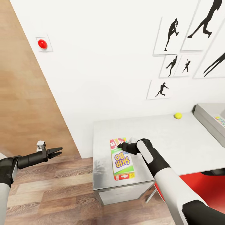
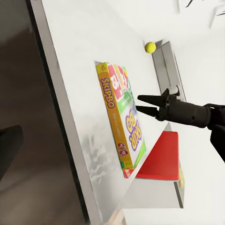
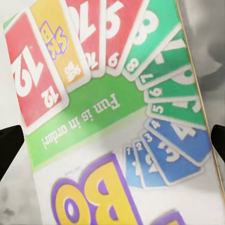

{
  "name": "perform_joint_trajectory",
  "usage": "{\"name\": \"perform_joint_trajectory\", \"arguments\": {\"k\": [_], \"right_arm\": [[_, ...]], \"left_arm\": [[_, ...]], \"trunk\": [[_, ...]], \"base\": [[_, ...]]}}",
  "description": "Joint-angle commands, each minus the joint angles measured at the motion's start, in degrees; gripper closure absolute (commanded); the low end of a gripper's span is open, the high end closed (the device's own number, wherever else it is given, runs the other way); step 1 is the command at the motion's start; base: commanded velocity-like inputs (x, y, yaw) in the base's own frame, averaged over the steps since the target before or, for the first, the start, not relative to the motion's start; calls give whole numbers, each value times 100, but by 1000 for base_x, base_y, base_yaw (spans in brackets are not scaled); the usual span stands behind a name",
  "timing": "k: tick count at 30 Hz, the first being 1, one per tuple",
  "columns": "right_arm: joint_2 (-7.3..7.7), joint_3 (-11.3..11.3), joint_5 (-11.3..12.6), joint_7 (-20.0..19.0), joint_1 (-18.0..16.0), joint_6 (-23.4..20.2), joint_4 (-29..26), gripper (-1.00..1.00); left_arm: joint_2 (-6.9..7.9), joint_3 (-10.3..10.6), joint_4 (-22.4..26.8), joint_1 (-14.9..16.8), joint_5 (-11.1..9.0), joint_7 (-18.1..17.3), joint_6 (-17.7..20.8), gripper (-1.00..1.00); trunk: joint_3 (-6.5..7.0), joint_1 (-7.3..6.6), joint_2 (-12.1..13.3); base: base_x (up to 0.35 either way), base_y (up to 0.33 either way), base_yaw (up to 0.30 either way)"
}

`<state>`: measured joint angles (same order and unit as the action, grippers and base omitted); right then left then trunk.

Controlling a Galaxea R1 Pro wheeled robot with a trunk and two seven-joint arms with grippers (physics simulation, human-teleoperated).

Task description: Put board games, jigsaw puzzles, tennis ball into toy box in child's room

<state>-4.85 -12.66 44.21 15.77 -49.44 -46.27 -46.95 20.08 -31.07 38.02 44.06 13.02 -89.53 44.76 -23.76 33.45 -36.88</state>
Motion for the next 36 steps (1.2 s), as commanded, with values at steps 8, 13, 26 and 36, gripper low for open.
{"name": "perform_joint_trajectory", "arguments": {"k": [8,13,26,36], "right_arm": [[-6,-15,68,53,-4,-106,-6,-100],[-7,-10,85,50,-4,-133,-7,-100],[-50,-9,88,46,-4,-137,-7,-100],[-137,-17,88,45,-4,-137,-5,-100]], "left_arm": [[-4,-22,3,6,60,-47,63,-100],[-4,-22,3,6,59,-47,60,-100],[-4,-22,3,6,59,-47,64,-100],[-4,-22,3,6,60,-47,60,-100]], "trunk": [[-7,2,-7],[-7,2,-7],[-7,2,-7],[-7,2,-7]], "base": [[0,66,0],[0,34,0],[-43,63,0],[-20,48,0]]}}
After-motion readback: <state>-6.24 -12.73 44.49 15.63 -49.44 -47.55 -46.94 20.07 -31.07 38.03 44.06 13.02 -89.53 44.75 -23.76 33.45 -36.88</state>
